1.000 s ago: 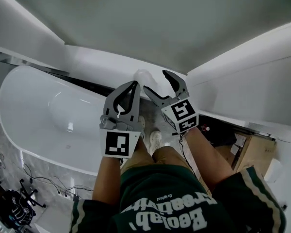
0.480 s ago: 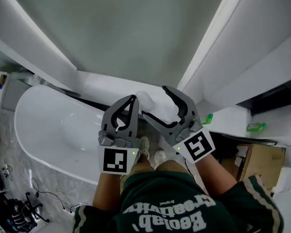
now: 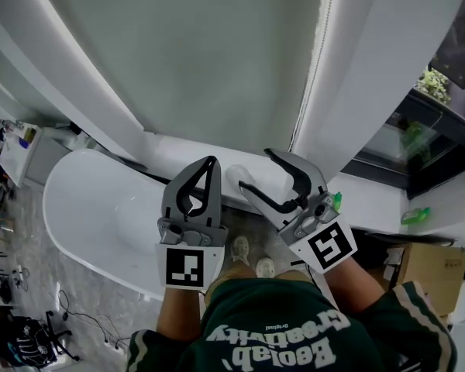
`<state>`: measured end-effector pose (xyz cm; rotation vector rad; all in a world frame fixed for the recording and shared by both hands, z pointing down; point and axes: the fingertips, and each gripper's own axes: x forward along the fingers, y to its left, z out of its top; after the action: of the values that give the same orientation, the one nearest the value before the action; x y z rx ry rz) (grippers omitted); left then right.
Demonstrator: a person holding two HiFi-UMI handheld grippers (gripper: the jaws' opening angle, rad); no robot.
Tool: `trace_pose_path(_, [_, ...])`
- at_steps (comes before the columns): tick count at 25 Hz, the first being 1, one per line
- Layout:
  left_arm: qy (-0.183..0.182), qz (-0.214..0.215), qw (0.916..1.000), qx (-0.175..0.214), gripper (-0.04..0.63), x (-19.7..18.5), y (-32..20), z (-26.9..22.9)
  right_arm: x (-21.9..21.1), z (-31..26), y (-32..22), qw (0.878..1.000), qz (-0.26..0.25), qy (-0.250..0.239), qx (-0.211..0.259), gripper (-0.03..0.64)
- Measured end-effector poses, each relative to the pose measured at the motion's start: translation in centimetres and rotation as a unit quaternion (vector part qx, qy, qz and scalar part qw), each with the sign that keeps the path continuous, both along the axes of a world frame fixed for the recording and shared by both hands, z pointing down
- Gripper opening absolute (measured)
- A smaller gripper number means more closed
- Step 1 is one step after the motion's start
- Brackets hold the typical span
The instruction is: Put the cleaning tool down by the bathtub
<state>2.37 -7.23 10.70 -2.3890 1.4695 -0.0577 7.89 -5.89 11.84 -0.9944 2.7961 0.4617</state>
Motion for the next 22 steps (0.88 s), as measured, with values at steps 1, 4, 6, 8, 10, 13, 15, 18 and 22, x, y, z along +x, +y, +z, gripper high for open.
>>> trace_pose_path(1, [-0.001,-0.001,1.0,0.003,0.008,0.1,0.3,-0.2,0.3,-0.4,0.2,1.0,0.008,0.0,0.011,0.189])
trace_pose_path(4, [0.007,-0.011,0.9999,0.01,0.008,-0.1,0.8,-0.7,0.9,-1.6,0.7,0.999,0.02,-0.009,0.026,0.074])
trace_pose_path(6, [0.016,-0.019,0.9996,0.011,0.009,-0.2,1.0,-0.7,1.2,-2.2,1.2,0.999,0.018,-0.017,0.031,0.037])
trace_pose_path(8, [0.013,-0.02,0.9997,0.005,0.009,-0.1,1.1,-0.5,1.3,-2.6,1.5,0.999,0.014,-0.015,0.032,0.017])
trace_pose_path(10, [0.007,-0.018,0.9998,0.004,0.009,-0.1,0.9,-0.5,1.2,-2.8,1.6,1.0,0.009,-0.019,0.022,0.015])
trace_pose_path(13, [0.004,-0.011,0.9999,0.009,0.009,-0.1,0.7,-0.8,1.0,-3.1,1.8,0.999,0.011,-0.014,0.035,0.015])
trace_pose_path(15, [0.003,-0.006,0.9999,0.01,0.009,0.1,0.7,-0.7,0.8,-3.0,1.9,0.999,0.016,-0.001,0.046,0.015])
trace_pose_path(18, [-0.002,-0.002,0.9999,0.011,0.009,0.6,0.8,-0.5,1.0,-2.7,2.1,0.999,0.021,0.002,0.048,0.015])
trace_pose_path(22, [-0.01,0.007,0.9998,0.015,0.009,1.2,0.8,-0.5,1.2,-2.7,1.6,0.999,0.027,-0.001,0.046,0.015])
